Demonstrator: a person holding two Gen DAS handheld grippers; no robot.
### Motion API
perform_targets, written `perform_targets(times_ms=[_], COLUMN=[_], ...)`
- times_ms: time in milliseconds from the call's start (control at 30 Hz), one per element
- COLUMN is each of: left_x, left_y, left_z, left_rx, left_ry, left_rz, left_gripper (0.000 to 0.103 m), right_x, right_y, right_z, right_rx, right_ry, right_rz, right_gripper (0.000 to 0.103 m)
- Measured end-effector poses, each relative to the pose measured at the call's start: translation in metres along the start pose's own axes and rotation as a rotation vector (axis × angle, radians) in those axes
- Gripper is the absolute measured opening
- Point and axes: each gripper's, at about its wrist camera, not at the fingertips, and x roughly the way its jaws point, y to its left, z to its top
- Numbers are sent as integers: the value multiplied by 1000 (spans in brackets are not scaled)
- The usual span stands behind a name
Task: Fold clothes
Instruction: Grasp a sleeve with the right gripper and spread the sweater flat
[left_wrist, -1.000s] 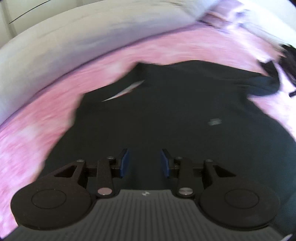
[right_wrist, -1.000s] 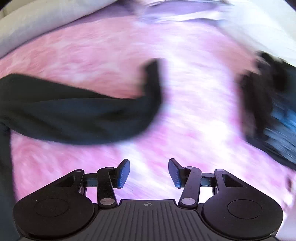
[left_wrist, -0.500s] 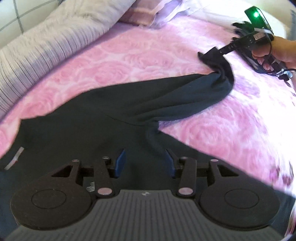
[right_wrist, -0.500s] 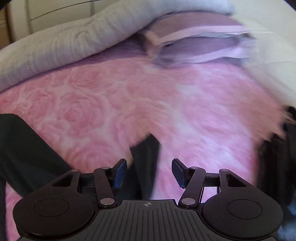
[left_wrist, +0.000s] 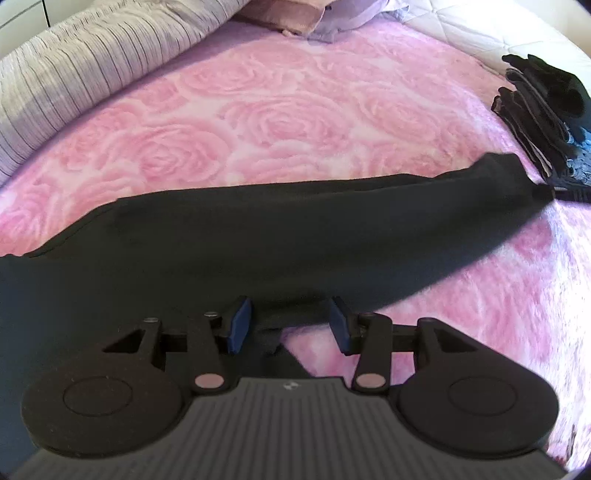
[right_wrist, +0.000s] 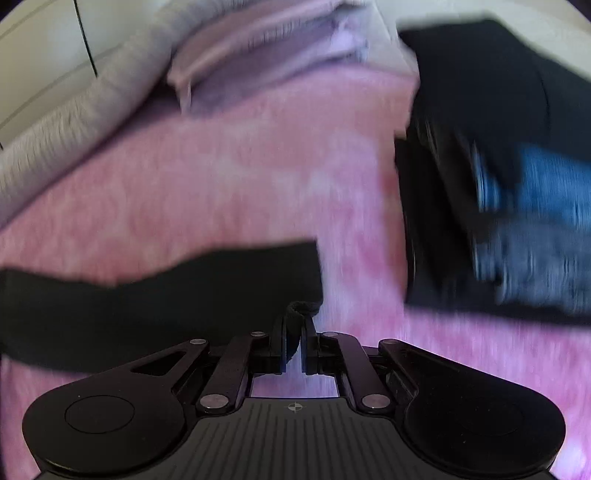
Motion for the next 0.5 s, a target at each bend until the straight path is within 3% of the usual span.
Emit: perform_targets(times_ms=[167, 267, 367, 433, 500], left_x=[-11, -33, -68, -96, -124], left_y=[3, 12, 29, 45, 63], left_z=[-6, -21, -56, -90, -125], left_rx=[12, -23, -96, -163, -236], left_ry=[12, 14, 13, 26, 41], left_rz=[9, 30, 76, 131, 190], left_gripper=[41, 41, 42, 42, 42], right_x=[-11, -16, -27, -38, -51], right_y=[2, 4, 7, 13, 31], right_z=[-9, -2, 4, 4, 2], right_rx=[22, 21, 26, 33, 6], right_ry=[16, 29, 34, 33, 35], right_rz=[-23, -87, -205, -211, -162], right_gripper=[4, 19, 33, 37, 38])
